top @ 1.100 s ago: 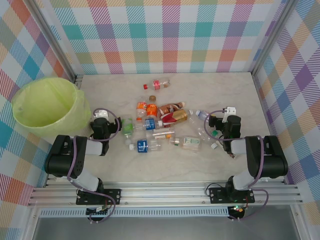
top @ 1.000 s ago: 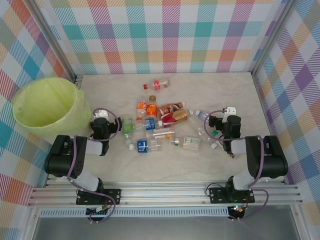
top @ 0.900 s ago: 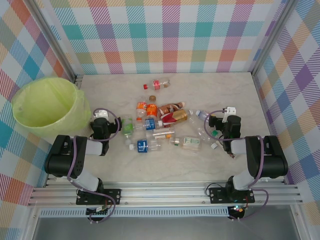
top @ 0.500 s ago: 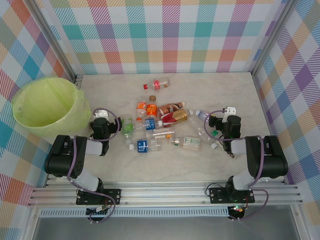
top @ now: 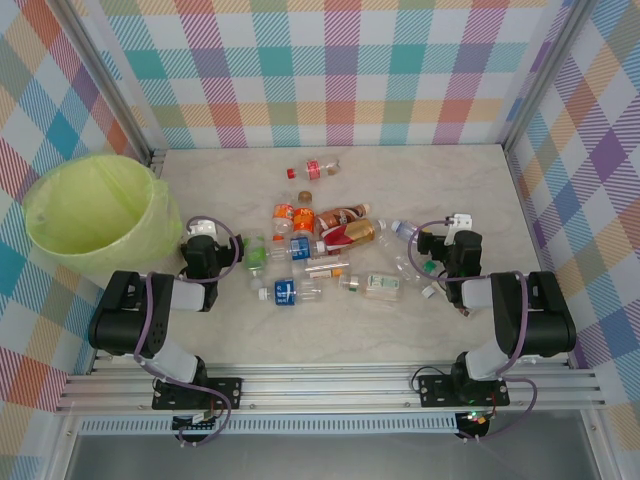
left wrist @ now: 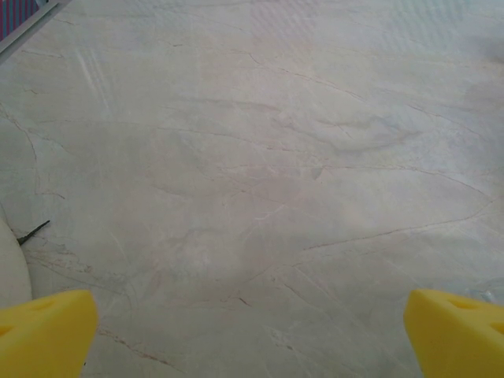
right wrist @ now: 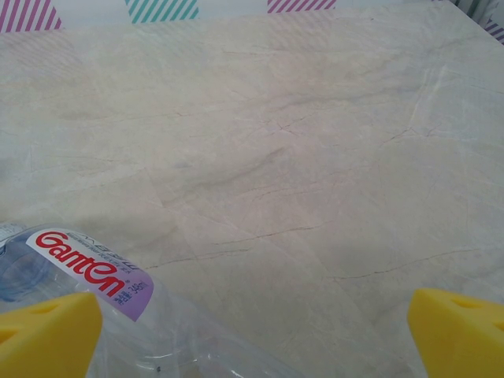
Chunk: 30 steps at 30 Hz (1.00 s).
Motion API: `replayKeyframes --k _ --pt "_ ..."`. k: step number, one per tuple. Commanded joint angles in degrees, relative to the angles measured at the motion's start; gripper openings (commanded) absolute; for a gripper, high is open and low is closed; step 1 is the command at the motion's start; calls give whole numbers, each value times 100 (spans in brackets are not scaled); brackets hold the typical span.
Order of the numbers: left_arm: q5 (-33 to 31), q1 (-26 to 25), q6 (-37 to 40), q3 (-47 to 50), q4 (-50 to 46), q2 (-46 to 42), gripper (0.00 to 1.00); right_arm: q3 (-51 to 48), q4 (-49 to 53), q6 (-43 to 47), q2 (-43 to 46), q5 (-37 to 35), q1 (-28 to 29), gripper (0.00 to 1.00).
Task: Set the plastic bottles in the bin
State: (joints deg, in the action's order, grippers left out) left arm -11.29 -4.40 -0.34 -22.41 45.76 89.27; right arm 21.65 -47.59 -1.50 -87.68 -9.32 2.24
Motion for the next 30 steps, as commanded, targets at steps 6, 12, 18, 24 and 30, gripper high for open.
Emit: replayKeyframes --k 6,12,18,24,30 --pt "-485 -57 -170 -544 -1587 -1261 100 212 1043 7 1291 160 30 100" --pt "-816 -242 -1348 -1118 -3077 -1926 100 919 3393 -983 2104 -129 29 100" --pt "-540 -535 -2474 -1424 -4299 -2360 100 1508 6001 -1820 2528 -534 22 100" --pt "575 -535 -3377 -1419 -5291 -2831 100 2168 8706 -1910 2777 -387 19 100" --pt "1161 -542 -3813 -1099 -5340 -3127 100 2122 9263 -2055 3041 -398 22 100"
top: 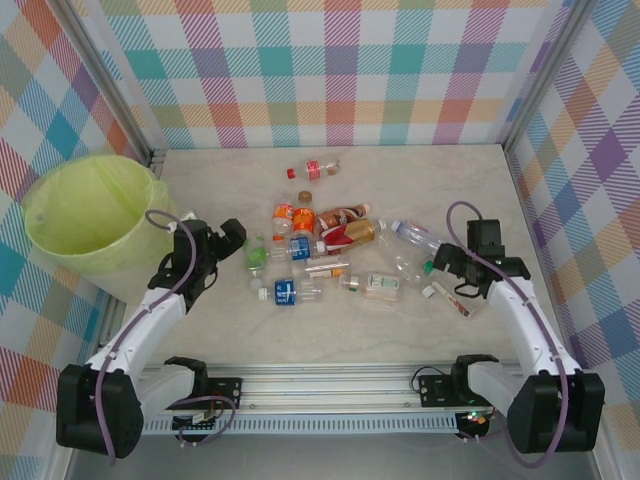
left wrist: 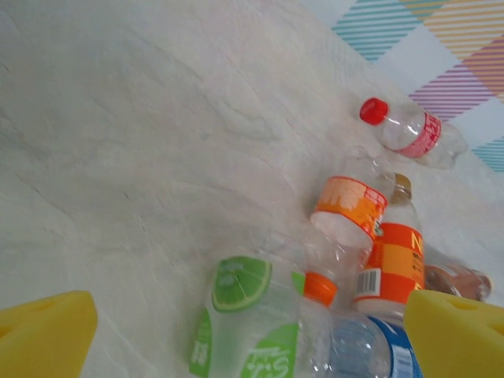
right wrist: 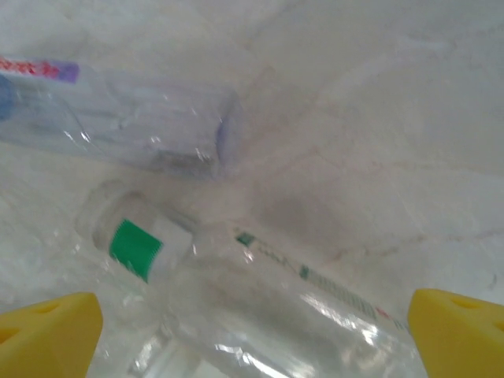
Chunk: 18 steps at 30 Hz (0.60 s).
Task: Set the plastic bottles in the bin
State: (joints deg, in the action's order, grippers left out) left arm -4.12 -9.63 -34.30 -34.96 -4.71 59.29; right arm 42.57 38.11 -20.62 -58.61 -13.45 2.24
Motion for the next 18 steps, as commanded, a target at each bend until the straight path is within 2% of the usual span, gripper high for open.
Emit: replayKeyframes --k 1,6,10,18 --pt "462 -17 -439 180 -294 -142 100 7 618 -61 116 56 22 100" --pt "821 -18 -509 155 -224 -28 100 192 408 397 -411 639 26 100" --pt "907 -13 -550 110 -295 80 100 422 387 554 -1078 520 26 100" --pt "1330 -18 -406 49 -301 407 100 973 383 1729 -1848 691 70 100"
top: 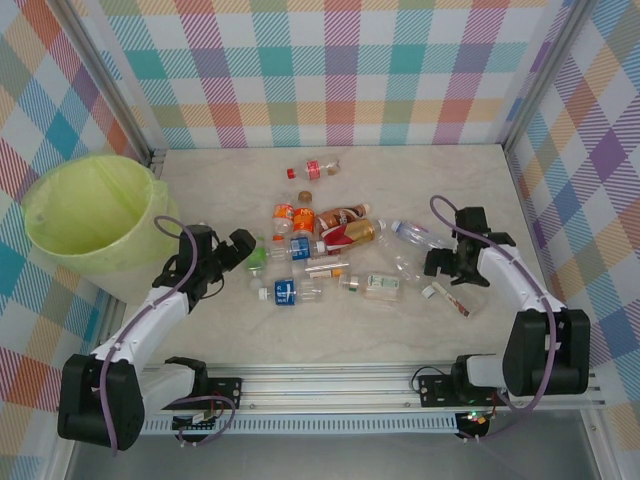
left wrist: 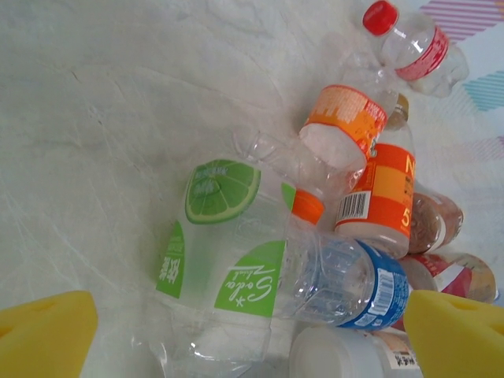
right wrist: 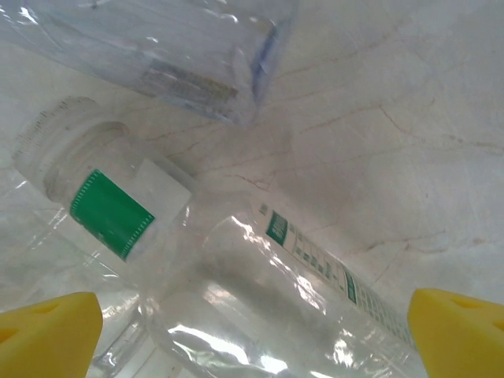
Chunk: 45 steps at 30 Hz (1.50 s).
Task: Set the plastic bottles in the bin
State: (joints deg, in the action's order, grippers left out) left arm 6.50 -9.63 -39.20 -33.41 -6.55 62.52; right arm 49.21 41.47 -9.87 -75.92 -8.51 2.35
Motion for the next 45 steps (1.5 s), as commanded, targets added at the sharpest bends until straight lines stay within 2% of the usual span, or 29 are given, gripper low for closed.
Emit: replayKeyframes --k 1,6,10,14,27,33,39,45 --pt "281 -15 113 -121 -127 108 100 366 74 786 -178 238 59 100" --pt "268 -13 279 -166 -150 98 100 538 -26 1369 -419 668 164 97" --pt "258 -16 229 -96 -76 76 100 882 54 1352 -858 575 220 82" --pt "226 -13 234 -61 -66 70 100 1161 164 1386 -1247 481 373 74" --pt "134 -100 213 -96 20 304 100 1668 268 1266 -2266 -556 657 72" --pt "6 -213 291 -79 -50 237 100 1636 291 1391 -2208 -9 662 73" --pt "-94 -219 308 -104 -31 280 100 1556 147 1329 -2389 -370 657 65" --pt "-81 -215 304 -123 -53 306 100 1654 38 1225 -2766 -485 661 64"
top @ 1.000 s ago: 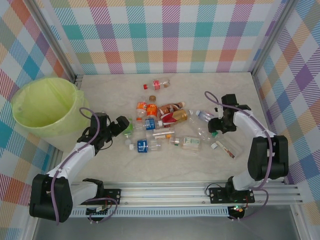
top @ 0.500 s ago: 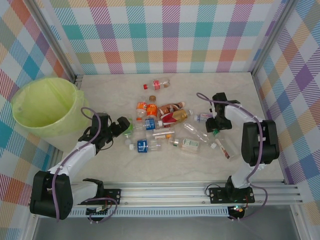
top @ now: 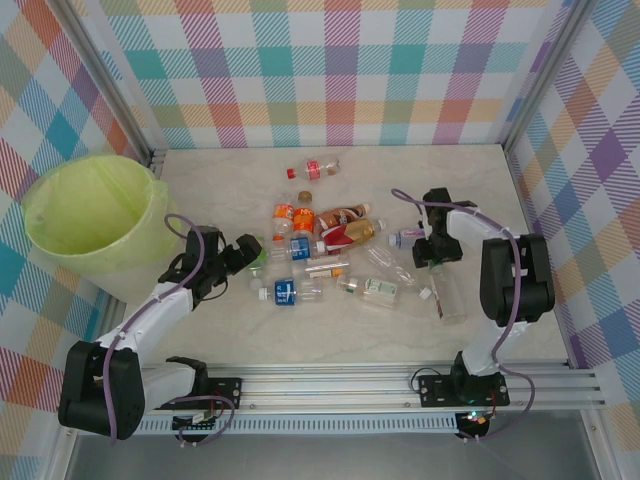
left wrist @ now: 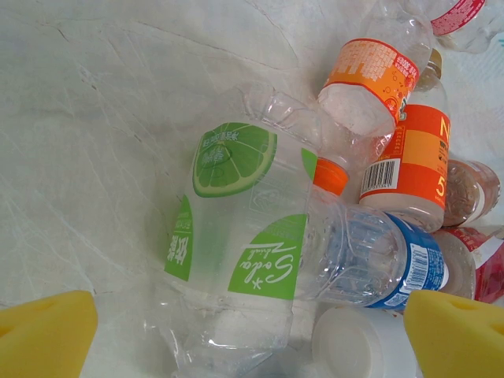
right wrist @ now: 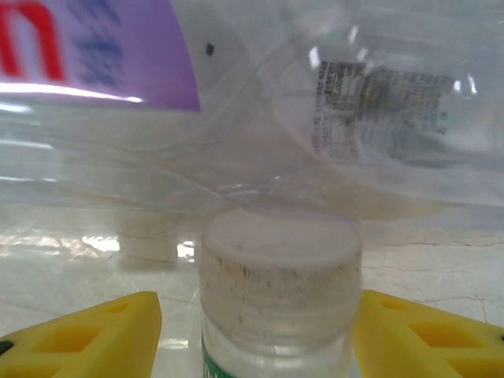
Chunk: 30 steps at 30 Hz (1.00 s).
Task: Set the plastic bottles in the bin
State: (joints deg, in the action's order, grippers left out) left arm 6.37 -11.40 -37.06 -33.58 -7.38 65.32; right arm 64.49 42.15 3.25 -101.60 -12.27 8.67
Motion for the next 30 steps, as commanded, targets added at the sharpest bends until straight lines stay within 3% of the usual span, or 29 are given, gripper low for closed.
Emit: replayKeyframes --k 1,7,14,22,26,30 --pt "-75 -42 89 -104 32 42 100 117 -66 -76 -249 -96 30 64" --pt "77 -40 94 -222 39 201 100 118 -141 61 -158 -289 28 57" --pt "975 -83 173 -254 532 407 100 -252 -259 148 945 -578 32 43" --pt "736 -383 254 -201 453 -90 100 -185 82 -417 2181 -936 40 30" --pt "477 -794 311 -251 424 -396 100 182 335 -1130 2763 165 48 26" --pt "363 -1182 446 -388 454 -683 100 189 -61 -1887 3377 1200 116 25"
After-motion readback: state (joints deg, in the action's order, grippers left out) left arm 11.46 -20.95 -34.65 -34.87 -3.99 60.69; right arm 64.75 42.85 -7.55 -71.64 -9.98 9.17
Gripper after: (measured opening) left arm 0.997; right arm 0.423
